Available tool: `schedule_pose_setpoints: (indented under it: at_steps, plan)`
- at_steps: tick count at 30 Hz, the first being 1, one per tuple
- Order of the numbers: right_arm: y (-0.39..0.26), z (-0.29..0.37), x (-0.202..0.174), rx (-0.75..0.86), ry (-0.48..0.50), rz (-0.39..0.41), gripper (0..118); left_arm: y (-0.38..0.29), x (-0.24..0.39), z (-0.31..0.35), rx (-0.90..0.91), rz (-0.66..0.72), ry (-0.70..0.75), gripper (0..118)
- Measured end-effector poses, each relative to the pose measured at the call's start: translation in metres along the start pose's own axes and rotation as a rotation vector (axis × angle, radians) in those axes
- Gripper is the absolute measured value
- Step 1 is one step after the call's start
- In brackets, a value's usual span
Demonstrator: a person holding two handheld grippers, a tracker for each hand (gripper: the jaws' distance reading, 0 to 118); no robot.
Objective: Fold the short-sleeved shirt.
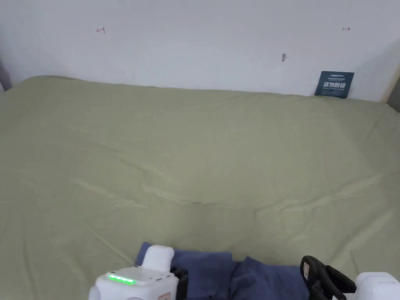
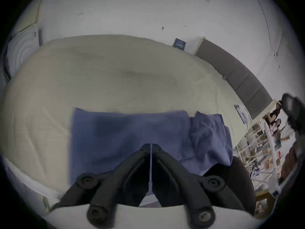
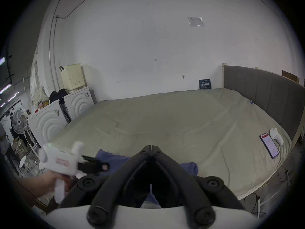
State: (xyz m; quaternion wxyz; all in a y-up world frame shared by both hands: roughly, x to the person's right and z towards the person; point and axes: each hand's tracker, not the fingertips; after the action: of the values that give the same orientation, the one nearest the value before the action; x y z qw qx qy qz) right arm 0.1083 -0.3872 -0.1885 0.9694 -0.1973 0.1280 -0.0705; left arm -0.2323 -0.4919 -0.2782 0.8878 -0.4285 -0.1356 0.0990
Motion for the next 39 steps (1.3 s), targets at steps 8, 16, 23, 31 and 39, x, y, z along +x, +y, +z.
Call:
schedule_pose_setpoints:
  at_steps: [8, 16, 23, 31, 39]
  plan:
    - [-0.008, -0.017, -0.026, -0.053, 0.045, -0.033, 1, 0.013, -0.14, 0.023, -0.014, 0.28, -0.067, 118]
    - [0.006, -0.017, -0.025, -0.065, 0.001, -0.03, 1, -0.031, -0.167, -0.057, -0.092, 0.788, -0.827, 117]
    - [0.018, -0.016, -0.023, -0.046, -0.039, -0.045, 1, -0.016, -0.11, -0.056, -0.151, 0.637, -0.362, 13]
    - [0.014, -0.014, -0.027, -0.045, -0.023, -0.057, 1, 0.007, -0.173, -0.011, 0.006, 0.614, -0.157, 11]
    - [0.011, -0.011, -0.02, -0.035, 0.012, -0.06, 1, 0.055, -0.055, 0.05, 0.057, 0.07, 0.127, 11]
